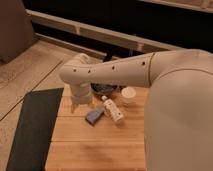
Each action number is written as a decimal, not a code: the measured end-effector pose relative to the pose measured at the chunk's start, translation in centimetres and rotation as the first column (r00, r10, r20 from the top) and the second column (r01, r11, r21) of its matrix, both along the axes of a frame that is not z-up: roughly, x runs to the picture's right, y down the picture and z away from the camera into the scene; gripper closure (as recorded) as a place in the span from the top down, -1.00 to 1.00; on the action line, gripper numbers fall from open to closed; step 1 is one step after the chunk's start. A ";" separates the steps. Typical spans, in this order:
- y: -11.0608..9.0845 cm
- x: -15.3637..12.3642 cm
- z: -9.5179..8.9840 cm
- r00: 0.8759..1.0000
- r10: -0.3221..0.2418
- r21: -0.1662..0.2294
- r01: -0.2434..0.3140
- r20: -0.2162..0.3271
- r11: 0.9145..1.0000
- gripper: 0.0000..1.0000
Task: Place the bottle in the ceramic bowl
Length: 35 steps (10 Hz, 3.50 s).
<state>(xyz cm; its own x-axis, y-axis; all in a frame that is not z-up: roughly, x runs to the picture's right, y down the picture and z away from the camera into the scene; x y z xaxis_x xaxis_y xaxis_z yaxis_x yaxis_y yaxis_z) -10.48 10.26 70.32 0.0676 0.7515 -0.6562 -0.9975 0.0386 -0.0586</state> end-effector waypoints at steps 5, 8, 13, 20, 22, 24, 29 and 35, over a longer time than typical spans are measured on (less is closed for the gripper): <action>0.0 0.0 0.0 1.000 0.000 0.000 0.000 0.000 1.000 0.30; 0.0 0.0 0.0 1.000 0.000 0.000 0.000 0.000 1.000 0.30; 0.0 0.0 0.0 1.000 0.000 0.000 0.000 0.000 1.000 0.30; -7.8 5.8 1.8 0.965 -0.257 0.154 0.246 0.059 0.957 0.30; -9.9 7.0 1.2 0.939 -0.325 0.192 0.300 0.115 0.934 0.30; -10.7 7.7 1.0 0.926 -0.353 0.209 0.322 0.134 0.924 0.30; -8.6 15.1 3.4 0.916 -0.400 0.125 0.394 0.022 0.910 0.30; -7.5 16.0 8.7 0.946 -0.312 0.187 0.291 0.094 0.938 0.30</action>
